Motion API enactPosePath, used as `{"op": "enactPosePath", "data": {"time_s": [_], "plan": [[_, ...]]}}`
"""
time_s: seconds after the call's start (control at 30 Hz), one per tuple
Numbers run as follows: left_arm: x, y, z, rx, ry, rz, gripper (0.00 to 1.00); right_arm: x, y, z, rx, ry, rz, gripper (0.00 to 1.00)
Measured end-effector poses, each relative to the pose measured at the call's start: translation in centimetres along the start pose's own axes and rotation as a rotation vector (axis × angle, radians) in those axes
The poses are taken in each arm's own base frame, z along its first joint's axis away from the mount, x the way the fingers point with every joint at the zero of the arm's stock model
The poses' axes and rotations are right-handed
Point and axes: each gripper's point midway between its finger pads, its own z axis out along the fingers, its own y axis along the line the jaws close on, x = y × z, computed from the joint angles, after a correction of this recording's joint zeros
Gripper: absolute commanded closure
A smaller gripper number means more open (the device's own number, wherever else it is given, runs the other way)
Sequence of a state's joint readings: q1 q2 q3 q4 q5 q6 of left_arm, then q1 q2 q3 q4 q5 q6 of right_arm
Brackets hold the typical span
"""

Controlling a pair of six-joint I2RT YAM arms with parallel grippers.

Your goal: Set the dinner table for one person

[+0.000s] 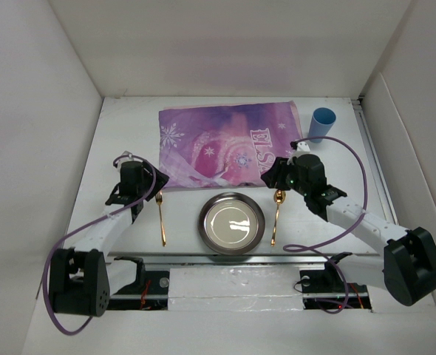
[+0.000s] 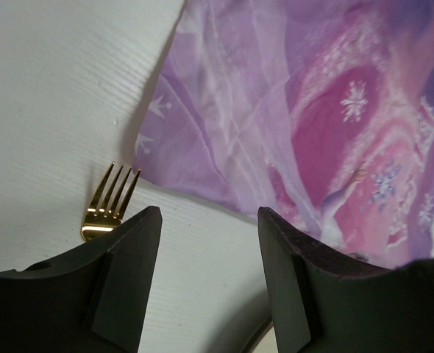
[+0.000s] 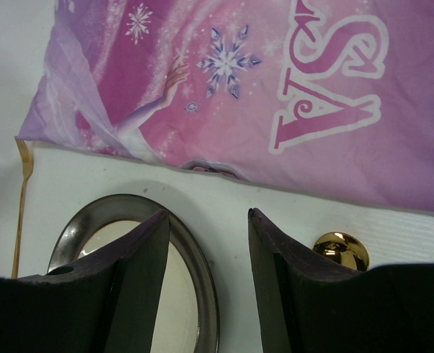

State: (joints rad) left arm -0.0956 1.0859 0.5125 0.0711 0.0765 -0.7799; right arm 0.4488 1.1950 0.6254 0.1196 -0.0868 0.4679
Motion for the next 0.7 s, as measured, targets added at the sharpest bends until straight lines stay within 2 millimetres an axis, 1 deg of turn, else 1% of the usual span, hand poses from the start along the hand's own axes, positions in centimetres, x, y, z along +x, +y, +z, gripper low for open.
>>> {"op": "enactPosePath", "data": {"time_s": [0.07,0.1,0.13,0.2,0.27,0.37,0.43,0.53,0.67,0.7], "plan": [[0.9,0.5,1.1,-0.053,0.014,0.019,0.48,0.1,0.6,0.0,-0.018,-0.001,-0.007,0.48],[1.6,0.4,1.6,-0.079,0.026,0.038,0.49,0.1,0.9,0.0,-0.026,0.000,-0.011,0.48],[2.2,-0.1,2.0,-0.091,0.040,0.060,0.50,0.2,1.1,0.0,-0.032,0.001,-0.013,0.48],[2.8,-1.5,2.6,-0.085,0.045,0.088,0.52,0.4,1.6,0.0,-0.045,0.005,-0.019,0.48],[2.6,-2.0,2.9,-0.081,0.027,0.089,0.53,0.3,1.9,-0.2,-0.053,0.002,-0.023,0.47],[2.0,-1.7,3.0,-0.100,-0.003,0.078,0.55,0.0,2.1,-0.5,-0.057,-0.012,-0.032,0.47],[2.0,-1.5,3.2,-0.110,-0.008,0.073,0.56,-0.6,2.3,-0.9,-0.063,-0.033,-0.036,0.47],[2.4,-1.0,3.6,-0.120,0.000,0.069,0.56,-1.1,2.2,-1.1,-0.060,-0.049,-0.042,0.47],[3.4,0.2,4.4,-0.154,0.026,0.072,0.56,-1.1,2.2,-1.2,-0.060,-0.049,-0.044,0.47],[3.6,0.4,4.6,-0.161,0.031,0.074,0.58,-1.0,2.1,-1.1,-0.060,-0.049,-0.044,0.47]]}}
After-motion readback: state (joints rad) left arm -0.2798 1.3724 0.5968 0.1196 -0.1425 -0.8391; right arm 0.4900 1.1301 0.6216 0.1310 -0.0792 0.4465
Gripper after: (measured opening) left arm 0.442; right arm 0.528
